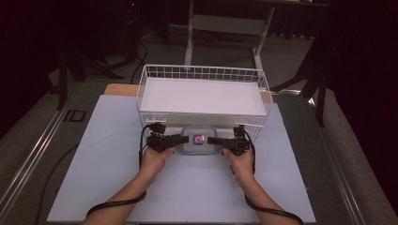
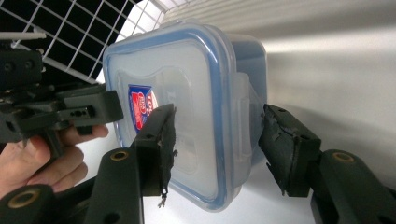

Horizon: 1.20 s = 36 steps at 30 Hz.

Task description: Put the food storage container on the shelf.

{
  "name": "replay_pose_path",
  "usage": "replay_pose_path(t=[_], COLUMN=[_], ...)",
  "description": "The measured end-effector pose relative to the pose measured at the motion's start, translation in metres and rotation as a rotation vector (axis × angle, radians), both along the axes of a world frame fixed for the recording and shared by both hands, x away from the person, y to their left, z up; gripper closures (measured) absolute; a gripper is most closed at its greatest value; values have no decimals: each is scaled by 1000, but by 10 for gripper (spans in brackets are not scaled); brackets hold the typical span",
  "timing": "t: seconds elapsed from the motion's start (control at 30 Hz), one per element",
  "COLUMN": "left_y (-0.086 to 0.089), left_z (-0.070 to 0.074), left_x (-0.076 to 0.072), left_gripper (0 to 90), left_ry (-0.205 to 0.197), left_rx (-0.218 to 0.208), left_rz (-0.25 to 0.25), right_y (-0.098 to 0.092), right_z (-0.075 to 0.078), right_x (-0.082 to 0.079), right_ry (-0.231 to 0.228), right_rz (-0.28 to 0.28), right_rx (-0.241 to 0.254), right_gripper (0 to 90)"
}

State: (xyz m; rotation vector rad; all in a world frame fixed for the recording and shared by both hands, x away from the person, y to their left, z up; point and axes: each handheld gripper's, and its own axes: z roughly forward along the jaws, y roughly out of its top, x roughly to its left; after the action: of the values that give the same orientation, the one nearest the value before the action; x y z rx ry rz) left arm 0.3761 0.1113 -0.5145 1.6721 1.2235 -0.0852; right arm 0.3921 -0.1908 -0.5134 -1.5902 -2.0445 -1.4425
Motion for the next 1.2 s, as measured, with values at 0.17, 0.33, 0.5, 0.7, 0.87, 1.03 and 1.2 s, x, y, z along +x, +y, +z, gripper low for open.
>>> replay_pose_path(t=[0.17, 0.33, 0.5, 0.7, 0.87, 1.03, 1.2], left_y=[-2, -3, -10, -15, -13, -14, -11], left_z=[0, -3, -3, -2, -4, -2, 1], left_x=[4, 9, 10, 13, 15, 9, -3], left_gripper=[521, 513, 467, 440, 401, 402, 325], left_ry=[-12, -28, -90, -180, -196, -228, -271], left_rx=[-6, -16, 40, 110, 128, 145, 137], left_rz=[12, 10, 19, 28, 61, 64, 42], right_y=[0, 0, 2, 4, 3, 3, 0], right_z=[0, 2, 2, 1, 2, 2, 6], right_x=[5, 8, 10, 10, 12, 11, 4], right_ry=[8, 23, 40, 27, -8, -21, -54], right_rz=[-22, -37, -58, -83, -103, -111, -108], right_rx=[2, 2, -3, -21, -51, -55, -51], right_gripper=[457, 454, 447, 423, 439, 430, 414])
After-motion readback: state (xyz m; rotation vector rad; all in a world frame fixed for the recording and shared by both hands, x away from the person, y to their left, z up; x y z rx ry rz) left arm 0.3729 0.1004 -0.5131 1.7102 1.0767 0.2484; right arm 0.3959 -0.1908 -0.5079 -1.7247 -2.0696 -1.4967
